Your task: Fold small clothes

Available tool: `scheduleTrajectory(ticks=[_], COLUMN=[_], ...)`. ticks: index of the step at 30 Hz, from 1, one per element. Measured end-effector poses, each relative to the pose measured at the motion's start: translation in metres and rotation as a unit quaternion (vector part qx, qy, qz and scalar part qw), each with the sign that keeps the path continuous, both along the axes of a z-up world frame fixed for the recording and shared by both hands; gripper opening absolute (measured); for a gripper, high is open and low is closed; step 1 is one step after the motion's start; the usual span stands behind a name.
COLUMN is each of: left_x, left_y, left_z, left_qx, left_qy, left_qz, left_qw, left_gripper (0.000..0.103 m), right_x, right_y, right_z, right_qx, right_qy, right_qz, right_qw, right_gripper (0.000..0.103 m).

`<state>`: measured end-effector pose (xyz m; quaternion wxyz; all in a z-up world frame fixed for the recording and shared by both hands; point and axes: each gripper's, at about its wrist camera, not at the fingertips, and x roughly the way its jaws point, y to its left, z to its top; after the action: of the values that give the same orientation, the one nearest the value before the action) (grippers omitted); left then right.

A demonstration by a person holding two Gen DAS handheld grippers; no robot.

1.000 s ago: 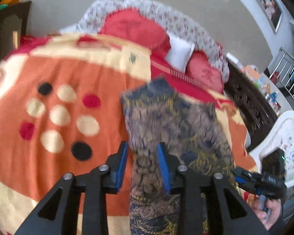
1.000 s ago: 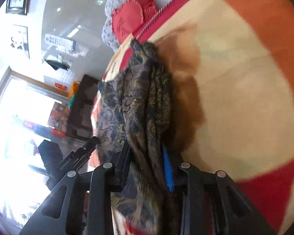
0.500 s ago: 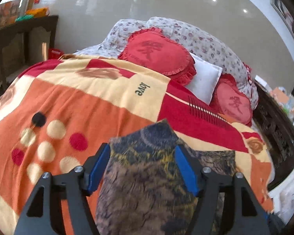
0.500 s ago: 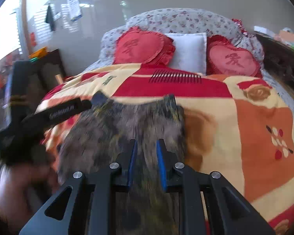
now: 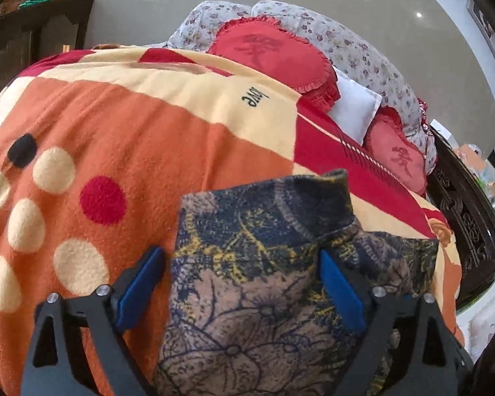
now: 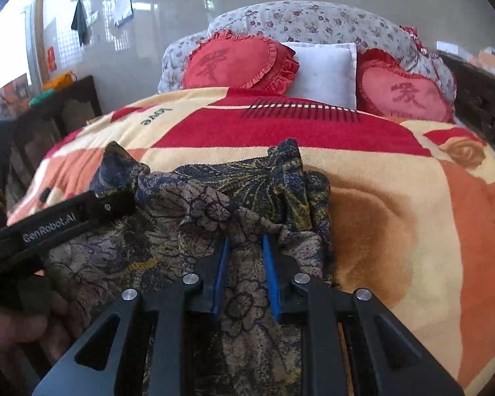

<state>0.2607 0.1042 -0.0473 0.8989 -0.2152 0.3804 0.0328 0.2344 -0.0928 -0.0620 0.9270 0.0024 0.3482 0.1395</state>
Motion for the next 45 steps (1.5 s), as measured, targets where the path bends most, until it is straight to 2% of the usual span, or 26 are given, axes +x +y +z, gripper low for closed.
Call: scheduleTrajectory(ticks=[15,40,43,45], left_x=[0.001,0.001,0.002,0.003], left_y=[-0.004,-0.005,-0.002,0.001], left_z=[0.001,0.001,-0.002,-0.003], left_qx=[0.013,0.014,0.011,0.006], left_qy=[0.004,0.006,0.008,0.009], left_qz=[0.007,0.008,0.007,0.006], left_qw=[0.9999,0.9999,0.9999,0.9999], left_gripper=[0.102,0.102,0.102,0.102], right_x=[-0.002,-0.001,0.001,0.000], right_y=[0.004,0.006,0.009,0.006], right_z=[0.002,0.003,0.005,0.014], right_qx=[-0.008,-0.012,-0.023,-0.021], right_qy=[-0.009,-0.011,-0.004,0.030], right_qz=[-0.001,-0.003,-0.005,0.005], right_qw=[1.000,1.000,1.000,0.999], right_gripper=[0.000,0.000,0.000,0.000])
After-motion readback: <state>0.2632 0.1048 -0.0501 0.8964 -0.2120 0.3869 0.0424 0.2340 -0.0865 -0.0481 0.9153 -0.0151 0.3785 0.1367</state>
